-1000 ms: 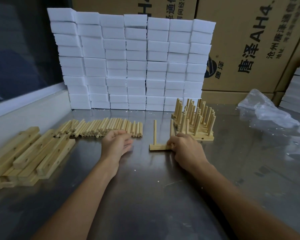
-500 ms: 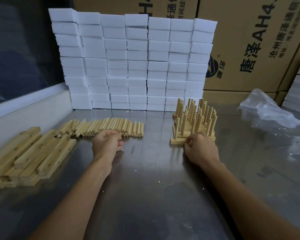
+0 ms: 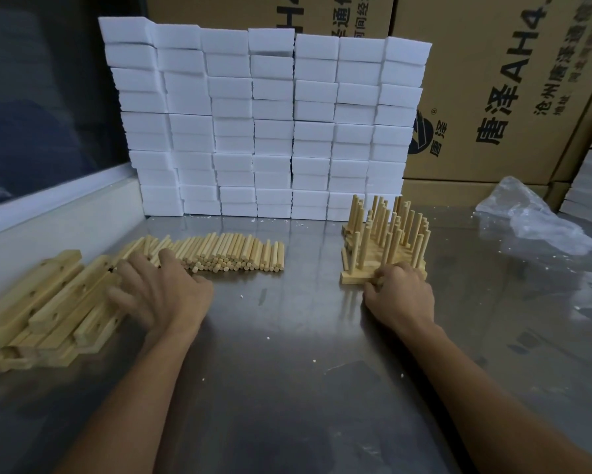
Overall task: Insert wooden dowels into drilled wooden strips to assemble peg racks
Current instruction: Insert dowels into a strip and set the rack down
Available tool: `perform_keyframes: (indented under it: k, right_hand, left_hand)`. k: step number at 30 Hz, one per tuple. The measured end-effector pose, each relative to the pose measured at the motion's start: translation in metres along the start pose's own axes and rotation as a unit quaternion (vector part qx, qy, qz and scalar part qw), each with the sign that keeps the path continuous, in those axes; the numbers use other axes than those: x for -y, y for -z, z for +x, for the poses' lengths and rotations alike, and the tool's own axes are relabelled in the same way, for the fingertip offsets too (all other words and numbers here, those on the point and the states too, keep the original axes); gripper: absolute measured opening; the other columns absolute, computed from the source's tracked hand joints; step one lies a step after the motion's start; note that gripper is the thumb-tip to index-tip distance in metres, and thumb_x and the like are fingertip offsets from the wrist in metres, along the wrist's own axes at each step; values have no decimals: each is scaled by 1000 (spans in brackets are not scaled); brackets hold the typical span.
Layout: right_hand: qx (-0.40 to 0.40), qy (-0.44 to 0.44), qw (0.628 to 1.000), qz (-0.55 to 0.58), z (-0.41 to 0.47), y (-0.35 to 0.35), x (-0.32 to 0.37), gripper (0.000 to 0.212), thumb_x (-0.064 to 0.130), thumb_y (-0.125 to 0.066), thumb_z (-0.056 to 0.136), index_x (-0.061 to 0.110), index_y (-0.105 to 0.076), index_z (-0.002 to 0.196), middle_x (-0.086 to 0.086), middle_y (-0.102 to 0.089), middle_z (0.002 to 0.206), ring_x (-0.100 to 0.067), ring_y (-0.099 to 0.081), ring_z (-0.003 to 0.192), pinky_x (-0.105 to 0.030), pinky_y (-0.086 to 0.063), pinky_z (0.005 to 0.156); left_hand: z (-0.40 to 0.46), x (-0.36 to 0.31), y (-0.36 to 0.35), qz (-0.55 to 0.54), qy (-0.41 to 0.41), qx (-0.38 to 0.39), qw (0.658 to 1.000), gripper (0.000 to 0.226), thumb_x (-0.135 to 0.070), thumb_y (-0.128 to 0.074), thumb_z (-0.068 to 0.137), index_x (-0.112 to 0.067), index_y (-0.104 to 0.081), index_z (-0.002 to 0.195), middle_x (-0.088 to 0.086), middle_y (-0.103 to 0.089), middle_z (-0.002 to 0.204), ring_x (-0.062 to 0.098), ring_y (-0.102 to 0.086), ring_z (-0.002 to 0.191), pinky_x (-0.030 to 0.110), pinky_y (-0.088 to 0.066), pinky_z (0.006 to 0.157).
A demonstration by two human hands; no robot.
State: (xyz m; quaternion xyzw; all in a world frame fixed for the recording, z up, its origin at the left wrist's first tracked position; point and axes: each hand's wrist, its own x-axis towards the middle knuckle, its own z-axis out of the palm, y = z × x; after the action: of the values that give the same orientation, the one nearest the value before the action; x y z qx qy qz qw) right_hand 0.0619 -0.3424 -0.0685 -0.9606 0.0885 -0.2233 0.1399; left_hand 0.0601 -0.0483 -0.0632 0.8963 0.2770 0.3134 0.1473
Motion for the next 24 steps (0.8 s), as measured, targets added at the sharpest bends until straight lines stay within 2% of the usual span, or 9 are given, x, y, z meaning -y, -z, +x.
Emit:
perform_keyframes:
  k: [2,5,8,13,17,21,24]
  right_hand:
    - [-20,4,1000,18,0,1,0,28,29,-57,91,14,-69,112,-9,-61,116,-30,-53,110,-43,-47,92]
    - [-46,11,998,34,-1,3,0,27,28,-58,92,13,-69,111,-8,-62,116,-28,-54,109,-44,-49,91]
    - [-59,9,997,46,-1,3,1,25,29,-60,92,13,-70,109,-7,-63,113,-27,-55,106,-45,-50,90]
    - [-83,21,994,69,-1,1,3,18,23,-61,90,11,-74,95,-7,-67,97,-26,-59,91,-36,-49,74]
    - [-88,35,992,81,-1,0,5,18,21,-60,89,10,-74,89,-4,-68,88,-24,-60,81,-32,-49,65]
    - [-84,52,990,104,-2,0,8,17,22,-60,91,11,-73,88,-2,-68,84,-20,-61,77,-38,-55,68]
    - [-81,72,988,111,-3,0,13,17,22,-61,91,11,-72,87,-1,-69,83,-18,-61,75,-39,-56,68]
  left_hand:
    - [2,5,2,43,20,41,998,54,-34,-69,74,-13,-56,122,23,-41,138,35,-27,135,54,-22,108]
    - [4,10,4,62,46,69,995,55,-31,-68,78,-12,-52,127,23,-44,140,34,-29,133,58,-15,112]
    - [7,13,5,57,48,45,996,43,-17,-67,80,-8,-57,120,24,-49,133,34,-34,129,59,-20,108]
    - [10,15,7,28,54,17,998,34,-9,-70,79,-3,-62,111,31,-54,123,40,-38,124,53,-25,102]
    - [10,15,7,33,42,17,998,31,-6,-67,81,-1,-63,112,31,-56,122,42,-40,124,49,-27,99]
    - [7,10,11,31,4,28,999,27,-1,-61,86,3,-64,112,30,-57,120,48,-50,116,49,-38,95]
    - [0,0,16,23,-49,16,998,25,2,-60,86,-1,-65,110,25,-58,116,45,-53,111,48,-41,92]
